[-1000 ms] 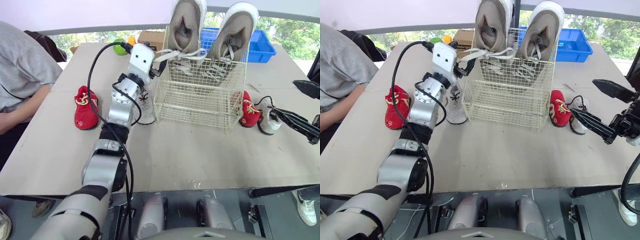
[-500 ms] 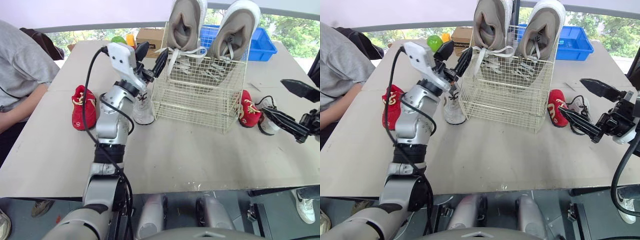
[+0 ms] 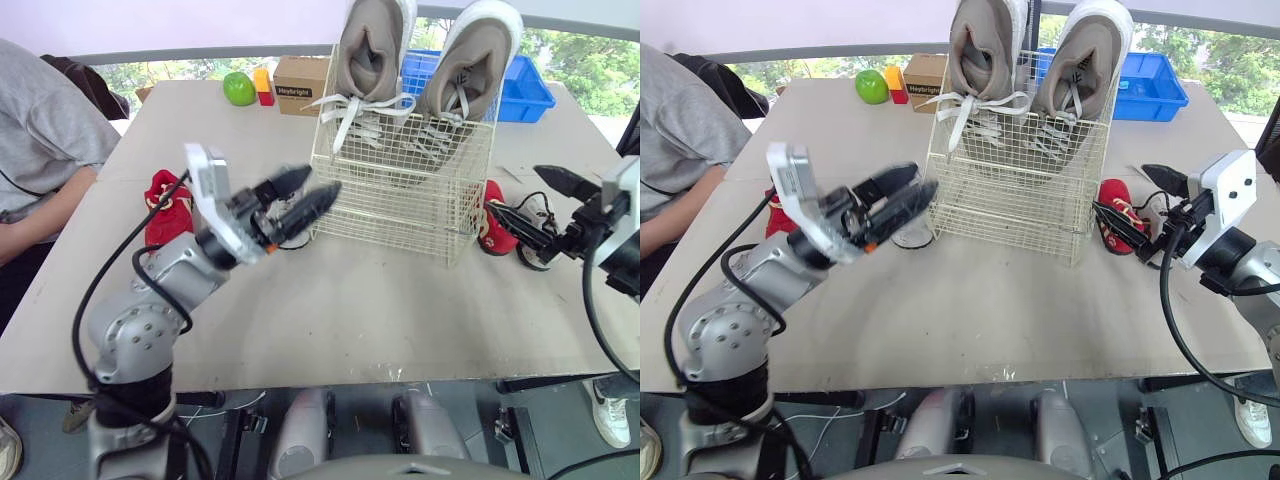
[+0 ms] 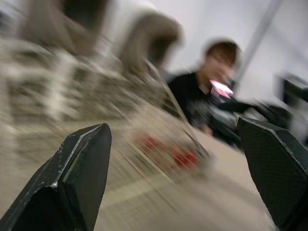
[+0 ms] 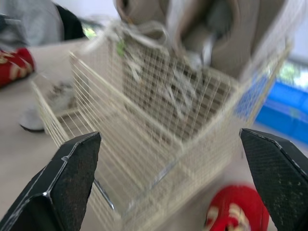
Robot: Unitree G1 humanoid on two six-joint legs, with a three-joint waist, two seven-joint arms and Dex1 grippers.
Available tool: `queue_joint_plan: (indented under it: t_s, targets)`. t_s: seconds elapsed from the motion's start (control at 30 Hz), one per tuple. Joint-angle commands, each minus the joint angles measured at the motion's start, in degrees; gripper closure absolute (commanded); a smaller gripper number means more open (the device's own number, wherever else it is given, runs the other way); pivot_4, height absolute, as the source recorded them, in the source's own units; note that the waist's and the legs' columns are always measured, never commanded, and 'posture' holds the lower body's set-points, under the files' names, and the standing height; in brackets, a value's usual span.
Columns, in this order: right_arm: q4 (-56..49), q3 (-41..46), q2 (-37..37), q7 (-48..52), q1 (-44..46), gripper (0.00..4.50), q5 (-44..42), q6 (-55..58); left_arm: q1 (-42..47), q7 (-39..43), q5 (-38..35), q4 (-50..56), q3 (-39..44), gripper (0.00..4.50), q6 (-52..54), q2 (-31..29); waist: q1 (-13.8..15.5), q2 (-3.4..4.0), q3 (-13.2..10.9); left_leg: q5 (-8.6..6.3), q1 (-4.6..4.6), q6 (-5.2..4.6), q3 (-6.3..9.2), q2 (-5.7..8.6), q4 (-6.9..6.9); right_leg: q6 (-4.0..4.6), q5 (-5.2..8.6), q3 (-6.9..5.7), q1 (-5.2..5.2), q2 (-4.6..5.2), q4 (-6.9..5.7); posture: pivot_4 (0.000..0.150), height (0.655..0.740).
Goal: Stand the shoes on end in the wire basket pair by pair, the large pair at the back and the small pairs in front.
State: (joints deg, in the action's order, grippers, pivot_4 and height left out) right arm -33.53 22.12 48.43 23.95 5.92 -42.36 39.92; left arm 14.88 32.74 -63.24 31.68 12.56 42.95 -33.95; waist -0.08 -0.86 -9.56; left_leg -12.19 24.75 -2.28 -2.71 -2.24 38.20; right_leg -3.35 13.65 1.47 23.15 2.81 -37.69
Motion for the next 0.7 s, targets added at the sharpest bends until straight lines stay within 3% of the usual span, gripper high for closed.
queue_joint_plan:
  t_s: [0.03, 0.1, 0.27, 0.47, 0.67, 0.7]
  targets:
    - [1.0, 4.5, 3.9, -4.8, -0.5, 0.00, 0.2, 10.7, -1.0, 6.7, -0.5, 3.4, -1.3, 0.05, 0.2, -3.8, 0.1, -0.01, 0.0, 0.00, 0.00, 0.00, -0.01, 0.00, 0.01, 0.01, 0.00, 0.00, 0.00, 0.02, 0.02, 0.150, 0.7400]
    - [3.2, 8.4, 4.1, -4.1, -1.3, 0.00, -3.4, 15.2, -1.2, 8.1, 0.8, 4.0, -2.9, 0.05, 0.0, -5.0, 0.3, -0.01, 0.0, -0.01, -0.01, 0.00, -0.03, -0.01, 0.01, 0.02, -0.01, 0.01, 0.00, 0.10, 0.05, 0.150, 0.7400]
    - [5.7, 7.9, 2.1, -9.3, -2.9, 0.00, 2.1, 19.4, 0.3, 8.5, 1.5, 4.4, -5.8, 0.05, -0.2, -4.7, 0.7, 0.00, 0.0, -0.04, 0.03, -0.06, -0.04, -0.02, -0.05, 0.03, 0.00, 0.03, 0.01, 0.11, 0.16, 0.150, 0.7400]
    - [10.1, 1.2, -12.1, -20.6, -0.8, 0.00, 13.1, 11.0, 2.7, 8.3, -0.2, 2.8, -6.3, 0.05, 0.4, -3.7, 0.4, -0.01, 0.0, -0.04, 0.12, -0.06, -0.09, 0.00, -0.12, 0.02, 0.01, 0.13, 0.19, -0.04, 0.14, 0.150, 0.7400]
    - [13.3, -0.2, -17.2, -20.9, -1.0, 0.00, 17.5, 6.8, 4.2, 9.6, 1.6, 1.8, -6.8, 0.05, -0.1, -4.4, 0.3, 0.05, 0.0, -0.04, 0.25, -0.07, -0.16, 0.07, -0.16, 0.00, 0.01, 0.19, 0.36, -0.09, 0.09, 0.150, 0.7400]
    - [13.8, 0.3, -17.9, -20.7, -0.9, 0.26, 17.5, 6.0, 4.4, 9.3, 1.9, 1.7, -7.0, 0.02, -0.2, -4.0, 0.2, 0.05, 0.0, -0.04, 0.27, -0.07, -0.16, 0.08, -0.16, 0.00, 0.02, 0.19, 0.37, -0.09, 0.10, 0.150, 0.7400]
